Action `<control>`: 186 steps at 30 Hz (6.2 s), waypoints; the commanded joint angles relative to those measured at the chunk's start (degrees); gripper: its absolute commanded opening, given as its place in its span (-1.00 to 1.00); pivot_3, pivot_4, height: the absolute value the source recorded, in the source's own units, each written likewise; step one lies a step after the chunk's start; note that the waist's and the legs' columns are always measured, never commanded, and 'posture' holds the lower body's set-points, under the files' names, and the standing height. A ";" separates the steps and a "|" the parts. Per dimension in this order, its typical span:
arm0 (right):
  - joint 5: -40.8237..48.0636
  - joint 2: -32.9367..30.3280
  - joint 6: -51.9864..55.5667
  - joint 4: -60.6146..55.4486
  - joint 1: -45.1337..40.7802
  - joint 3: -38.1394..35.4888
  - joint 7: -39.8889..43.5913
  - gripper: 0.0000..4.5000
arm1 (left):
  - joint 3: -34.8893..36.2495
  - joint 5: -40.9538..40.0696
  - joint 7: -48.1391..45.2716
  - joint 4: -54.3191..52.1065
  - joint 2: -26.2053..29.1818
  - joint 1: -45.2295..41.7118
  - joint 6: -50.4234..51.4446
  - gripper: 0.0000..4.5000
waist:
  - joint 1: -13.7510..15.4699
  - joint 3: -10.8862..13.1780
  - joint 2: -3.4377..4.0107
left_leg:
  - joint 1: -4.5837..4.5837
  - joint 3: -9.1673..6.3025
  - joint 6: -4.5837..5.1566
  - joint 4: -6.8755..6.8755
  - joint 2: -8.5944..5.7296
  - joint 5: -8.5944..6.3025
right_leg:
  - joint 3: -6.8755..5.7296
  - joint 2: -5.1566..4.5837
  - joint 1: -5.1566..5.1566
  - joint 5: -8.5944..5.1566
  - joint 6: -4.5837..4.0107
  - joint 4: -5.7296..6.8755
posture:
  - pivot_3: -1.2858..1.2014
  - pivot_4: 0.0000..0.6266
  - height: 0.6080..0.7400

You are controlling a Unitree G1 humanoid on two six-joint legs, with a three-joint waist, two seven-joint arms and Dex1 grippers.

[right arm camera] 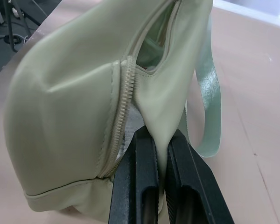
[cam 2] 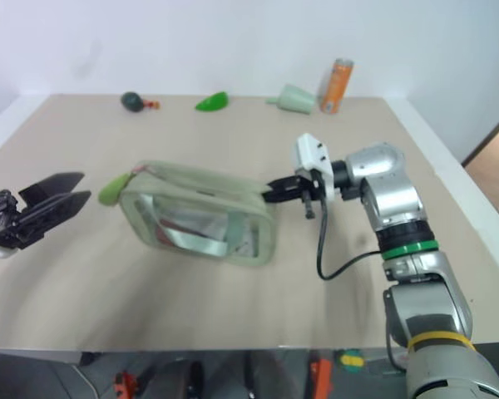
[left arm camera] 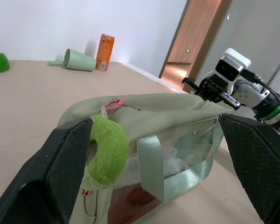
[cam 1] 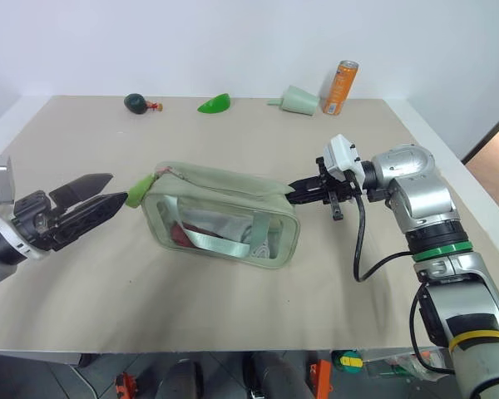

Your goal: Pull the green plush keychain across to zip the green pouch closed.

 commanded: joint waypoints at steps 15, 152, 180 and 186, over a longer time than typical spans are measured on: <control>-0.93 1.10 -0.14 -0.95 0.63 -1.32 -2.08 -0.84 | 2.25 -1.47 -0.25 -1.82 -0.08 1.39 -0.44 1.00 | -0.06 0.00 0.00 | 0.06 0.00 0.00 -0.02 0.23 0.00 | 0.04 0.26 0.00 0.00 -0.01 0.01 | 0.03 -0.52 1.00; 2.27 -10.89 8.32 -21.86 12.53 -5.47 -5.96 -0.98 | 1.82 -2.56 3.38 -1.49 -1.75 3.60 0.02 1.00 | 0.12 0.44 0.63 | 0.15 0.00 -0.43 -0.07 0.63 -0.12 | 0.13 0.76 0.01 -0.18 -0.24 0.04 | 0.03 -0.52 1.00; 1.04 -8.52 7.45 -20.82 12.23 -4.77 -6.82 -0.98 | 0.89 0.22 -2.77 -9.10 3.71 10.88 1.12 1.00 | -0.03 0.43 0.63 | 0.22 0.00 -0.42 -0.10 0.72 -0.11 | 0.12 0.87 0.00 -0.19 -0.30 0.06 | 0.03 -0.52 1.00; 1.09 -8.18 7.45 -21.24 12.70 -4.78 -7.38 -0.98 | -2.75 3.92 -3.16 -8.42 2.90 10.40 0.29 1.00 | -0.05 0.43 0.63 | 0.22 0.00 -0.42 -0.10 0.73 -0.11 | 0.13 0.88 0.00 -0.18 -0.31 0.06 | 0.03 -0.52 1.00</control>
